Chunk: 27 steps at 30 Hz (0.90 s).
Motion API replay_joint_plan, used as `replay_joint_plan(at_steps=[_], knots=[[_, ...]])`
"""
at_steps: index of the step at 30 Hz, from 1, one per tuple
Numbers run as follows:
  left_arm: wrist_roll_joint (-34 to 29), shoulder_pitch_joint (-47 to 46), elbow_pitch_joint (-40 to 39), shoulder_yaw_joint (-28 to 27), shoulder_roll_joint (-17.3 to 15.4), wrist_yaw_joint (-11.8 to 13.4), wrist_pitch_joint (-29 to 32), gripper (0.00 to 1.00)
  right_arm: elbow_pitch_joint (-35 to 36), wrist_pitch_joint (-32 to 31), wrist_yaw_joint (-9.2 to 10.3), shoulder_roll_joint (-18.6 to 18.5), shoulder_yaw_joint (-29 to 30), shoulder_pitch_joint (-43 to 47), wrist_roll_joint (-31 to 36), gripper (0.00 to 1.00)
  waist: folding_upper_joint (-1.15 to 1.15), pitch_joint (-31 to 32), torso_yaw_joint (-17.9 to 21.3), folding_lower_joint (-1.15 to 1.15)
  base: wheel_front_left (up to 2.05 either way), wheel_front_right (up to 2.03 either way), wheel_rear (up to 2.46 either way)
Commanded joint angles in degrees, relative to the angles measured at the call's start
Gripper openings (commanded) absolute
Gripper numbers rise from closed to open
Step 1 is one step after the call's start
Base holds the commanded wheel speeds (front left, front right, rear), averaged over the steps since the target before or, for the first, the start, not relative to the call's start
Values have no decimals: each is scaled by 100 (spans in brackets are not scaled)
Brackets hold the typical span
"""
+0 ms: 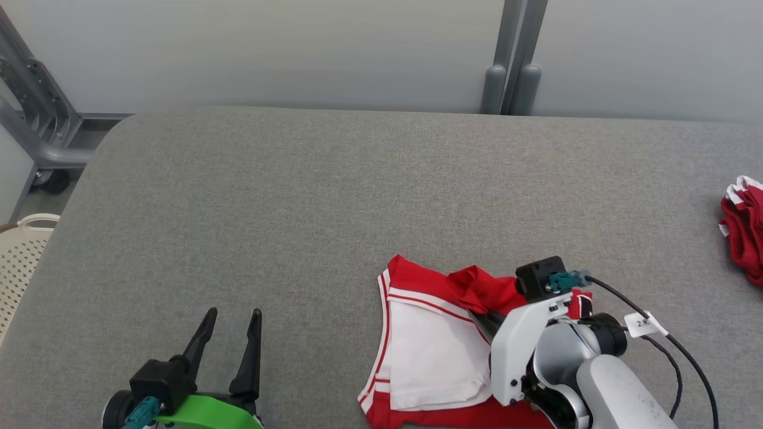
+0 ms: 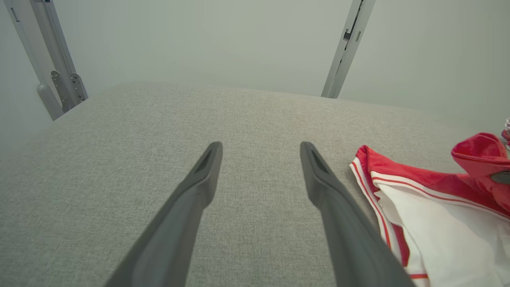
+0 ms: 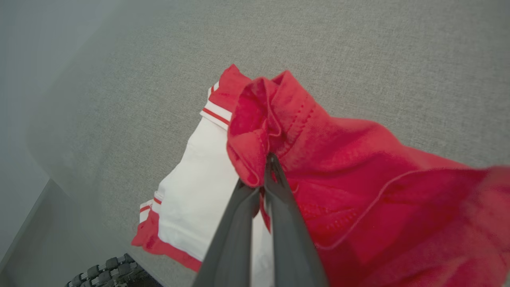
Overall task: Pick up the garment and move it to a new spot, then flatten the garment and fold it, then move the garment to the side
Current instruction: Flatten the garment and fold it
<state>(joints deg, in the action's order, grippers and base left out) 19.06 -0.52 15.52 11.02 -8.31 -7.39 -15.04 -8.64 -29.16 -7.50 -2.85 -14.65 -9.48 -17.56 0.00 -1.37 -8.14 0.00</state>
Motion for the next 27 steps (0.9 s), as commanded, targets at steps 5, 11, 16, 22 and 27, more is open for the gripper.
replay_joint_plan(at_steps=[5, 11, 16, 22, 27], knots=[[39, -17, 20, 52, -52, -13, -17, 100, -608, 361, 3, -12, -348, -544, -358, 0, 0, -28, -108, 0, 0, 0, 0], [60, -122, 21, 103, -49, -13, -17, 100, -1330, 668, 2, -9, -587, -1107, -600, 0, 0, -128, -244, 0, 0, 0, 0], [66, -161, 34, 94, -23, -12, -17, 100, -1730, 805, 2, -9, -889, -1409, -828, 0, 0, -196, -316, 0, 0, 0, 0], [62, -199, 53, 102, 25, -12, -17, 100, -2230, 977, 2, -8, -1262, -1676, -1104, 15, 0, -258, -389, 0, 0, 0, 0], [62, -191, 72, 58, 16, -12, -17, 100, -2226, 1027, 2, -7, -1514, -1721, -1770, 100, 0, -235, -370, 0, 0, 0, 0]])
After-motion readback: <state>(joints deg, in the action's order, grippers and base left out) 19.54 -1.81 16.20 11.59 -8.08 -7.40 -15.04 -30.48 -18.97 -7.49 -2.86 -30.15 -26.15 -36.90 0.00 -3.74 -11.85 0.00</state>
